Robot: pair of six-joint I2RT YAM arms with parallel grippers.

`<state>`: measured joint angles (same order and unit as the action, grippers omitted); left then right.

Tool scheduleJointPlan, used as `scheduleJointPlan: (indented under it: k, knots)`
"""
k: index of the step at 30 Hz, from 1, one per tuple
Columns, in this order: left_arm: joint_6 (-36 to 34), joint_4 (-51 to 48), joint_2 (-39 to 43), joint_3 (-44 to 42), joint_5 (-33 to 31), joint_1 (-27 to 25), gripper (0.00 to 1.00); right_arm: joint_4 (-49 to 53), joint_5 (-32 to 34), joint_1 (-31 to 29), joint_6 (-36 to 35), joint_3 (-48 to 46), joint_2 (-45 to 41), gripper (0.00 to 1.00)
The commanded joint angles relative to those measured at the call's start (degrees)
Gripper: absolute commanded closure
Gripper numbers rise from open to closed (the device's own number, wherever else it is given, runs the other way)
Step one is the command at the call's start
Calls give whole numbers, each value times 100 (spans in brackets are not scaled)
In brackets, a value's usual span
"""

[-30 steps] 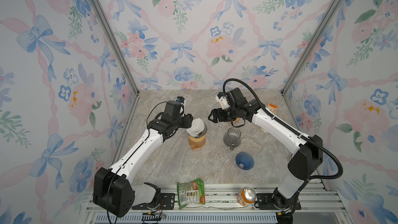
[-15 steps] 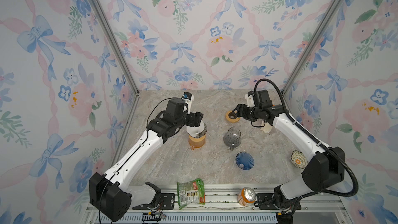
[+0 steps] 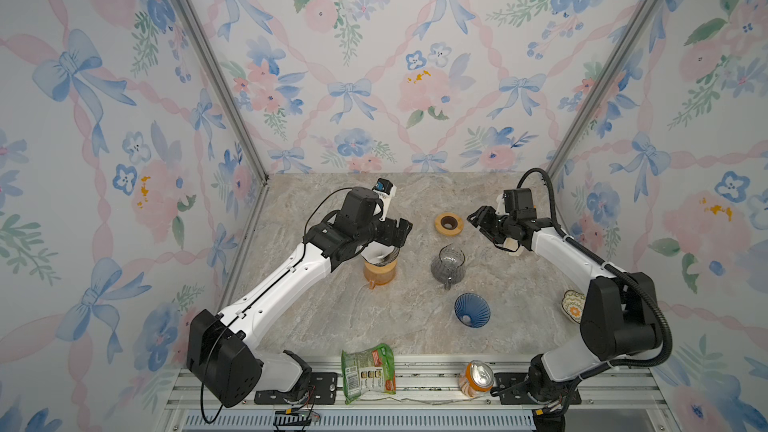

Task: Place the coffee filter in the dripper
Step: 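Lower the right gripper onto the wooden ring and pinch its edge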

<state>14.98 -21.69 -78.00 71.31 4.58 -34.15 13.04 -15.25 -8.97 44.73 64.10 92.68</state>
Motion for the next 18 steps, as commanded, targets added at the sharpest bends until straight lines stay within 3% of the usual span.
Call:
scheduleJointPlan:
  k: [1, 18]
  knots:
    - [-87, 192, -75, 199, 32, -48, 3, -645, -336, 69, 308, -54, 491, 41]
    - [-13, 183, -28, 147, -160, -81, 2, -1967, -461, 115, 992, -143, 1844, 46]
